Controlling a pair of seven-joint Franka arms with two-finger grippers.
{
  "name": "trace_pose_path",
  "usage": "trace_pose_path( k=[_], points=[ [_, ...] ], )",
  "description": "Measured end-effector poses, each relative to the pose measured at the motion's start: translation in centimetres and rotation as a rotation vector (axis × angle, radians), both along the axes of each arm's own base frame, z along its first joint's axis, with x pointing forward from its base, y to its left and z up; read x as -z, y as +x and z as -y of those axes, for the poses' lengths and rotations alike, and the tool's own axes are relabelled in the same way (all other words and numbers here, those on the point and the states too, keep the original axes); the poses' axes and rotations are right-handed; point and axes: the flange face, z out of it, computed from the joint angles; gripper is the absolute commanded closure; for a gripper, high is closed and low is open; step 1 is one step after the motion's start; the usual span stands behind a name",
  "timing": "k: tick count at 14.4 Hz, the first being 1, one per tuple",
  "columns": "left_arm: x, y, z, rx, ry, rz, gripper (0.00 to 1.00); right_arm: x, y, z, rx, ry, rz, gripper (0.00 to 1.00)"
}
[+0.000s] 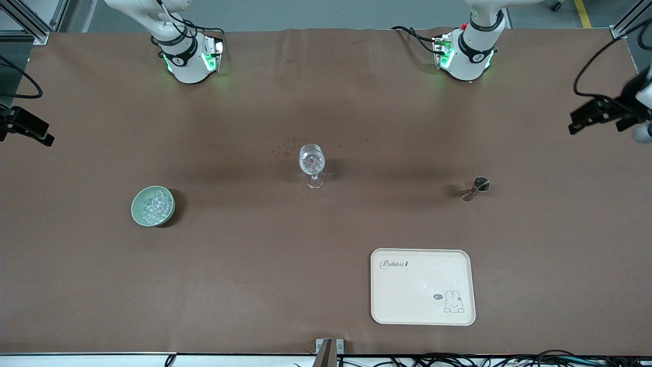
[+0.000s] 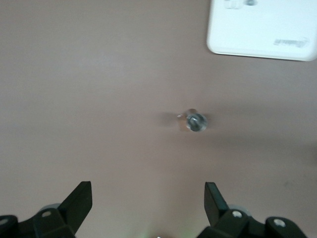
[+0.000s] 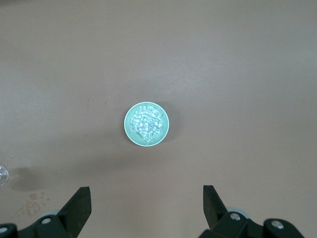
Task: Pour wine and add ice with both arms
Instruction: 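Move the left gripper toward the metal jigger while the right gripper reaches the bowl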
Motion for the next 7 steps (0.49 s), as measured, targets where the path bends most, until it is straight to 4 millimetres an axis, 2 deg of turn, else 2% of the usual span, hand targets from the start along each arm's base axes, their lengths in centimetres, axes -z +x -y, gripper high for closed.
trace_pose_path(
  k=[2, 4, 5, 7],
  points=[
    [3.6, 2.7, -5.2, -0.083, -0.01, -0.025, 0.0, 0.0, 0.0, 0.0, 0.0, 0.0, 0.0, 0.0],
    [7.8, 5.2, -9.1, -0.173, -0.02, -0.06, 0.0, 0.0, 0.0, 0.0, 0.0, 0.0, 0.0, 0.0],
    [9.9, 6.1, -10.1, -0.243, -0.021, -0.084, 0.0, 0.0, 0.0, 0.0, 0.0, 0.0, 0.0, 0.0],
    [13.6, 7.4, -10.8, -0.421, -0.009, -0.135, 0.0, 0.0, 0.0, 0.0, 0.0, 0.0, -0.004, 0.0]
  ],
)
